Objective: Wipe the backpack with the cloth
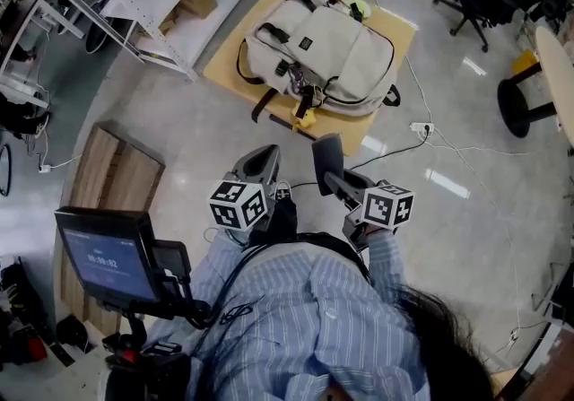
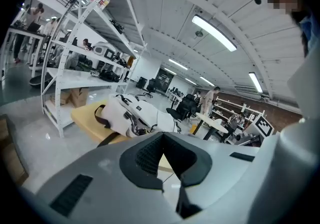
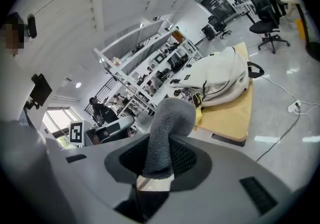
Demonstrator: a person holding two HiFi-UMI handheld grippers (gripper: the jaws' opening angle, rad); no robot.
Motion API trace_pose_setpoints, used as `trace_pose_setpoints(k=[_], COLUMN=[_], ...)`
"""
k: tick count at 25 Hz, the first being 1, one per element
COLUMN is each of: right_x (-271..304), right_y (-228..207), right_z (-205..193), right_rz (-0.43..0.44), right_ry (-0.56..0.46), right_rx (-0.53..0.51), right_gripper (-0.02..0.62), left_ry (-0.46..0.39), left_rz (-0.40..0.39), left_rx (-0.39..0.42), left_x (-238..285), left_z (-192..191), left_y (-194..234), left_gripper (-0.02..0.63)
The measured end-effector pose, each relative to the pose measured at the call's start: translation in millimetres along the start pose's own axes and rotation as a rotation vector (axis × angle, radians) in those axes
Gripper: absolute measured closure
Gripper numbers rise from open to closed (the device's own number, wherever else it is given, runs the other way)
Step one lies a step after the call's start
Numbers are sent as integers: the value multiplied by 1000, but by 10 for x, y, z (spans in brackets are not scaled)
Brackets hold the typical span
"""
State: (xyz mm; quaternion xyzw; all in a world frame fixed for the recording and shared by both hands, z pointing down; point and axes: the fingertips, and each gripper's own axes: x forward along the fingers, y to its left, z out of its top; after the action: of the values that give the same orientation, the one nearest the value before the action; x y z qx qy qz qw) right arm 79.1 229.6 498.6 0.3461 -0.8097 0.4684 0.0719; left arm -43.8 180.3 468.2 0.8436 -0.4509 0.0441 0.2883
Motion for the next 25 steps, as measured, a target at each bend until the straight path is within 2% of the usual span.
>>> trace_pose_setpoints(k=[3,5,10,14,17,21,25], right_x=[374,633,1293,1913,2378,2901,3139], right_y=[41,67,65,137,209,160,-1], right_z=[276,460,882,1128,1277,1410,1450], right_rz=[16,39,45,64,74,63,28], right_ry=[-4,-6,25,102,171,225,285], right_rx=[-13,-22,-81,-161,-247,-301,-358], right_gripper=[489,489,489,489,489,489,489], left_ry=[-2,-3,-1,3,10,14,-15], left_rz=[-21,-37,-41,-23,-12,37,131], left_rx=[54,63,38,-15,-20,-7,-54], left_x=[159,243,398,491,572,575,466], left_z=[208,320,510,564,611,637,637], left_y=[242,391,739,940,1016,1144,1282], left_gripper=[601,601,601,601,601,601,601])
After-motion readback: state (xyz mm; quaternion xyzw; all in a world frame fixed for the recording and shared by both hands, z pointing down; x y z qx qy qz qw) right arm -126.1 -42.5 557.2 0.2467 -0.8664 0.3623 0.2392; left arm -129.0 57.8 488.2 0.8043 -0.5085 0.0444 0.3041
